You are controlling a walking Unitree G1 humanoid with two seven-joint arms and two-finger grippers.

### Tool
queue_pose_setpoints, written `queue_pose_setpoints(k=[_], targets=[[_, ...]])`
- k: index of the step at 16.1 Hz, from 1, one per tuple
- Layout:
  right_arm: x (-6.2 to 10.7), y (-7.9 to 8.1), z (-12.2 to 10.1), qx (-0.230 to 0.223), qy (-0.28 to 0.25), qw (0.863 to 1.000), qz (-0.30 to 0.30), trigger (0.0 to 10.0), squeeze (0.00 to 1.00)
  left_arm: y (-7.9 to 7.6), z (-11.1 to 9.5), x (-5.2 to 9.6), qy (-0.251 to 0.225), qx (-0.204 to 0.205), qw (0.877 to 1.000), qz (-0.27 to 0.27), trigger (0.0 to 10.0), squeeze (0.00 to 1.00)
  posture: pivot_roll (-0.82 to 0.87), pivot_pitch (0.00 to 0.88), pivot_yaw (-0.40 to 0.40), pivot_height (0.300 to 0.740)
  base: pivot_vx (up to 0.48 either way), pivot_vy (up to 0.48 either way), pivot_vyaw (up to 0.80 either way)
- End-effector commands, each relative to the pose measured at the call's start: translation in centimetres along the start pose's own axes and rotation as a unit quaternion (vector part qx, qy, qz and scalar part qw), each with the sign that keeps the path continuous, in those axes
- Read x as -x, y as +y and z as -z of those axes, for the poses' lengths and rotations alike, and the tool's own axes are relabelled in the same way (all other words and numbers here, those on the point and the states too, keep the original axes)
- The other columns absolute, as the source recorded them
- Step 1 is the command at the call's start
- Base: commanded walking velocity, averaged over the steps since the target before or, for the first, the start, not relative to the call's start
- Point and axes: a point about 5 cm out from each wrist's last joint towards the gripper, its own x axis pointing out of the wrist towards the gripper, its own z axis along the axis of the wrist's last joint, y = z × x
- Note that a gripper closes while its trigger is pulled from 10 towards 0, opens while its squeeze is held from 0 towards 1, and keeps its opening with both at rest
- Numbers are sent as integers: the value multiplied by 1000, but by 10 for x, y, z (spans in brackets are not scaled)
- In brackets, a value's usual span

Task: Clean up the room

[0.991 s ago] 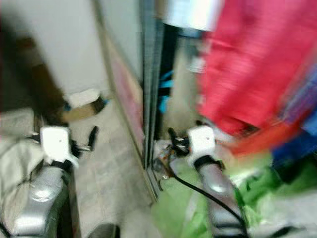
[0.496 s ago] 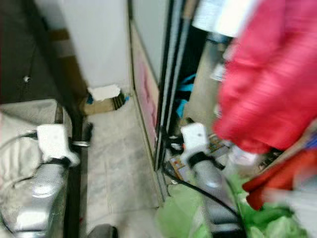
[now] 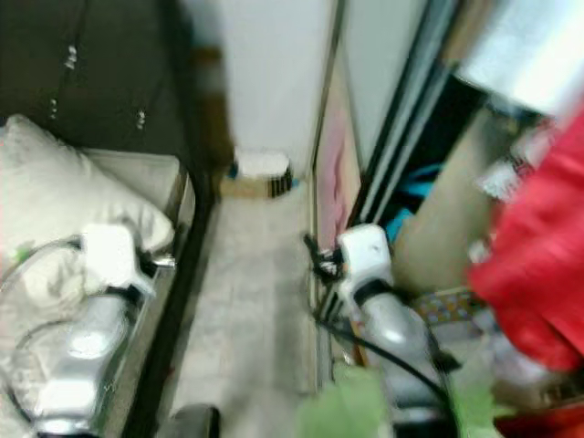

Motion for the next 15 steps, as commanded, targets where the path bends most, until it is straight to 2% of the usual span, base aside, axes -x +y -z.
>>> queue_pose_setpoints(k=[1, 7, 11, 15], targets=[[5, -9, 5, 6, 10, 1000, 12, 10000, 0, -8, -3, 0, -7, 3, 1000, 10, 10000, 0, 37, 0, -87, 740, 0, 0, 800], [5, -8, 8, -2, 10, 1000, 14, 10000, 0, -9, 1, -1, -2, 5, 1000, 14, 10000, 0, 39, 0, -76, 740, 0, 0, 800], [2, -10, 7, -3, 6, 1000, 13, 10000, 0, -9, -5, -5, -17, 3, 1000, 0, 10000, 0, 44, 0, -81, 740, 0, 0, 753], [1, -10, 6, -6, 2, 1000, 14, 10000, 0, -9, -7, -6, -22, 9, 1000, 14, 10000, 0, 38, 0, -80, 740, 0, 0, 0]])
